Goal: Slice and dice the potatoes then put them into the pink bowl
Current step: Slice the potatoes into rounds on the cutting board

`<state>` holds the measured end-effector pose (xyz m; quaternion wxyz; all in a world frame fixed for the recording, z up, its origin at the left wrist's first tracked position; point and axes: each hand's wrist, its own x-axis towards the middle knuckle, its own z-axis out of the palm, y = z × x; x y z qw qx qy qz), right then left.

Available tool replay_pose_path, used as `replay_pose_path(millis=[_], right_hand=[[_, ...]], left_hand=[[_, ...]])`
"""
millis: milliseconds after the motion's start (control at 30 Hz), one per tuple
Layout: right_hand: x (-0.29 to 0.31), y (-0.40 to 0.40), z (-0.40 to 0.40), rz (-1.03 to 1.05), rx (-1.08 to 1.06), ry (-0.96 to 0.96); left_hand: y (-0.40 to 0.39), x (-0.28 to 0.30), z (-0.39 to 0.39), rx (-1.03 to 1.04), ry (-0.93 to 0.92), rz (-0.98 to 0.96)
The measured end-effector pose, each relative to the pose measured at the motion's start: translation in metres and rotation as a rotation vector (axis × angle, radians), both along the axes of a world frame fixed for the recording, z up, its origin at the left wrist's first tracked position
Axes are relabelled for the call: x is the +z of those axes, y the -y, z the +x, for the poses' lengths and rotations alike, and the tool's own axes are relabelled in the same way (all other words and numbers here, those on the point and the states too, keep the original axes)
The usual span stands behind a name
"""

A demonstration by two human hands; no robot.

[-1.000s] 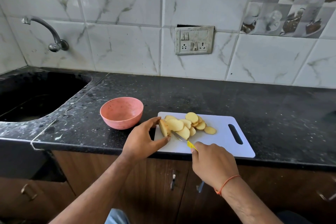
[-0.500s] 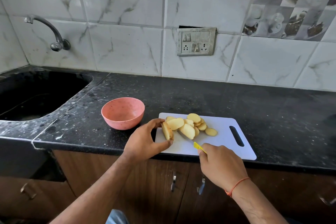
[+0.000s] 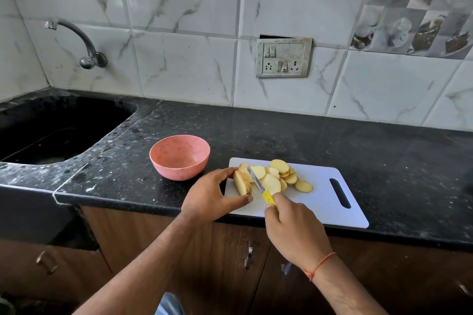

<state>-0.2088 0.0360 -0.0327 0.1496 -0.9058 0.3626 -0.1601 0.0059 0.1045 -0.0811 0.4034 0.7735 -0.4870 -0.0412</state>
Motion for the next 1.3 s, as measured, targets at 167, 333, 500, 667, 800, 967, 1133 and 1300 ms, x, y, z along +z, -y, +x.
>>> replay_pose_path(millis=[167,333,500,667,800,967,1133,1300], right_hand=[[-0.002,-0.008,0.012,-0.116,0.034,-0.023],[-0.005,-0.010,0.018,-0.157,0.035,-0.070],[-0.007,-0.011,0.019,-0.185,0.036,-0.084],[-0.011,-0.011,0.018,-0.185,0.048,-0.072],[-0.014,-0.011,0.018,-0.171,0.047,-0.046],[-0.016,-0.011,0.015,-0.181,0.028,-0.031],[-0.014,-0.011,0.014,-0.171,0.012,-0.027],[-0.015,-0.015,0.015,-0.168,0.021,-0.019]], left_hand=[[0.000,0.001,0.000,0.008,0.027,0.006],[-0.001,0.004,-0.001,0.008,0.056,-0.009],[-0.001,0.005,-0.001,0.009,0.060,-0.006],[0.000,0.003,-0.001,0.025,0.066,0.000],[0.001,0.003,-0.001,0.025,0.072,-0.006],[0.001,0.001,0.001,0.026,0.074,0.014],[0.001,0.000,0.000,0.038,0.090,0.014],[0.001,0.001,-0.001,0.032,0.071,0.004]])
